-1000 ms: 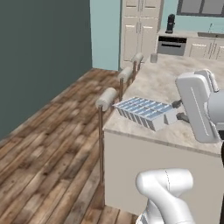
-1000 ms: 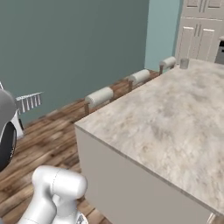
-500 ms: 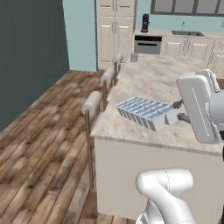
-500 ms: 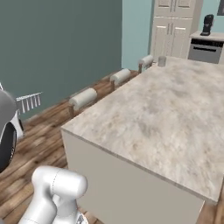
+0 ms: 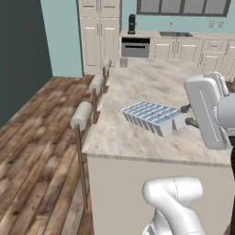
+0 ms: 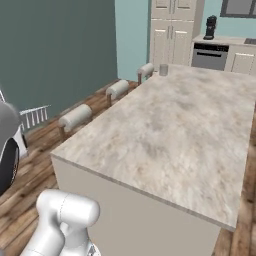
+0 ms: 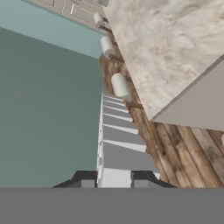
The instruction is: Open the freezer door, pick up the ice cube tray from the freezer, and place it on the dining counter.
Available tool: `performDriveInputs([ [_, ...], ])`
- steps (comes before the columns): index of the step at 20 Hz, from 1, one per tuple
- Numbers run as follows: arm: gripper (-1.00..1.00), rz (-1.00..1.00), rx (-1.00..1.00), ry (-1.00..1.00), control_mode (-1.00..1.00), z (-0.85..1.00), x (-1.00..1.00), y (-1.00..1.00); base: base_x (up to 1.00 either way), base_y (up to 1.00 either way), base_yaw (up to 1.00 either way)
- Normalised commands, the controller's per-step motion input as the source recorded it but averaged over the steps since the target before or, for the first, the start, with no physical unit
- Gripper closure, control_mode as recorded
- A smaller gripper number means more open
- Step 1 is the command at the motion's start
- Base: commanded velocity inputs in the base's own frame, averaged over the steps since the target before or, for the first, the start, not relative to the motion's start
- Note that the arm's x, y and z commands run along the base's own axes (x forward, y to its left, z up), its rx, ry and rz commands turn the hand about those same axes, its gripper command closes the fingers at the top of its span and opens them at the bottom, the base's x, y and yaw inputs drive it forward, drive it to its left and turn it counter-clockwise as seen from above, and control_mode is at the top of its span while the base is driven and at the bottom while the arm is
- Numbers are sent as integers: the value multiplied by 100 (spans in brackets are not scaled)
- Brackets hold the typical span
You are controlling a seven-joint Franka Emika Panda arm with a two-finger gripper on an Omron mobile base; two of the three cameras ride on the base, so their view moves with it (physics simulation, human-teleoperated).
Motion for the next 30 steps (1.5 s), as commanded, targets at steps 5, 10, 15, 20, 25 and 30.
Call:
performDriveInputs([
  [5, 100, 0, 0, 0, -100, -5, 80, -38, 0, 0, 0],
  [10, 100, 0, 0, 9, -100, -62, 100, -24, 0, 0, 0],
  [15, 100, 1, 0, 0, -100, -92, 100, -6, 0, 0, 0],
  [20, 100, 14, 0, -1, -100, -56, 74, -46, 0, 0, 0],
  [25, 100, 18, -1, -3, -100, -70, 72, -30, 0, 0, 0],
  [30, 100, 20, -2, -3, -100, -63, 69, -2, 0, 0, 0],
])
